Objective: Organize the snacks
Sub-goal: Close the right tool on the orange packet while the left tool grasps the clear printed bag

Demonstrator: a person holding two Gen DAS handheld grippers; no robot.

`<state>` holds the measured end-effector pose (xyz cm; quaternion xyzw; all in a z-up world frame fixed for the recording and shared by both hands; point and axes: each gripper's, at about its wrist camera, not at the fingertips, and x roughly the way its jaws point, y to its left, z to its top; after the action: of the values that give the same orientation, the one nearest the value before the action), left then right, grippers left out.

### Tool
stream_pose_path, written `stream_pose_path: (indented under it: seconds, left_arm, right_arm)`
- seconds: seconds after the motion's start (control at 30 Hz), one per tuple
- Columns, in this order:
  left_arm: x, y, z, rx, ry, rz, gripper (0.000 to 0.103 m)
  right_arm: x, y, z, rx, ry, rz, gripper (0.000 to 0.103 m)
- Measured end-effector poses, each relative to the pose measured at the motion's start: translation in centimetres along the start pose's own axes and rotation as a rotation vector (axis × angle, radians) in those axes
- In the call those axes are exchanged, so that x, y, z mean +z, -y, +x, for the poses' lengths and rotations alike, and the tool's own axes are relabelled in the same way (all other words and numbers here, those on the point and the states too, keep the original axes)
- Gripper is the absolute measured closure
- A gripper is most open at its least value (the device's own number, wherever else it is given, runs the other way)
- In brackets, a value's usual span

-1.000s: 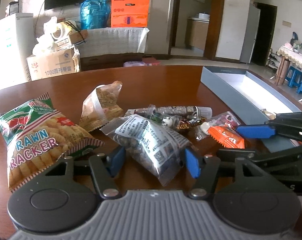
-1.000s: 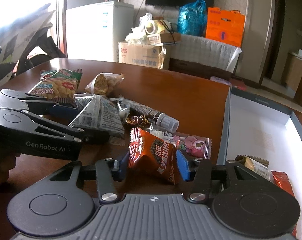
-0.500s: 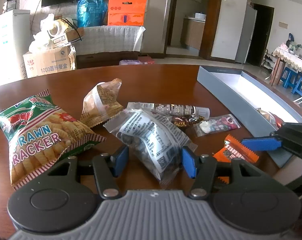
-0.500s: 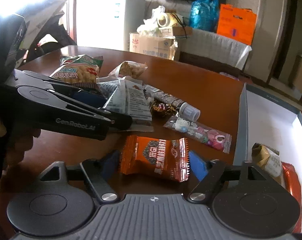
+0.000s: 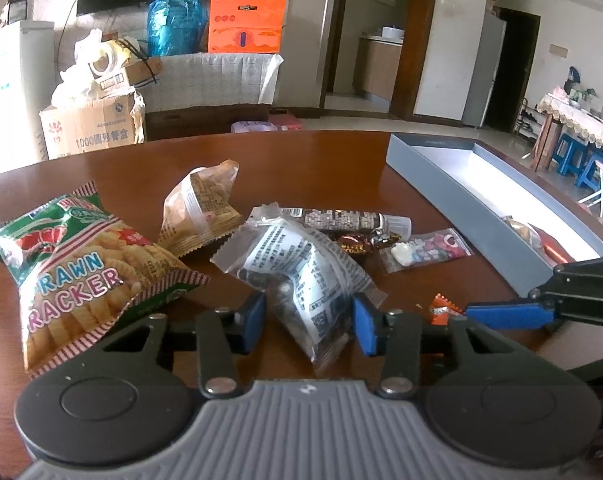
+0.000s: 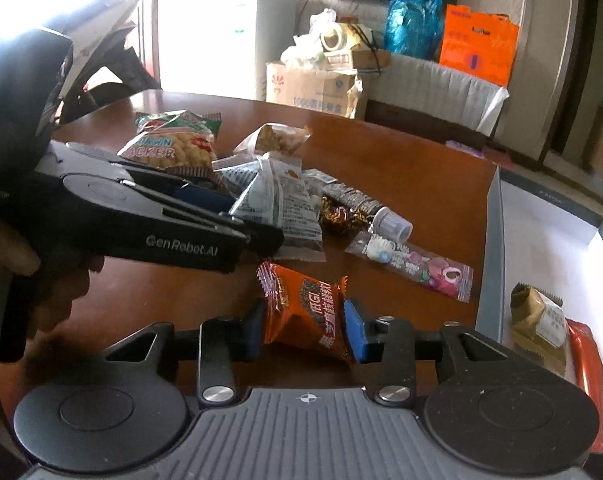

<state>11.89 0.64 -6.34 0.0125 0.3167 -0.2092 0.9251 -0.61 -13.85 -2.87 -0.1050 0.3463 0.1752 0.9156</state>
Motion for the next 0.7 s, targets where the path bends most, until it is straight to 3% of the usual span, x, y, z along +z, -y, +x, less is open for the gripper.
stream_pose_path:
  seconds: [0.47, 0.7]
  left_arm:
    - [-0.7, 0.3, -3.3, 0.025, 0.011, 0.044, 0.064]
    - [0.0, 0.3, -5.0, 0.021, 0.051, 0.015, 0.073]
  right_arm:
    - [-0.2, -2.2, -4.0, -0.006, 0.043, -0.067, 0.066]
    - [0.0, -1.7, -4.1, -0.005, 0.060, -0.042, 0.067]
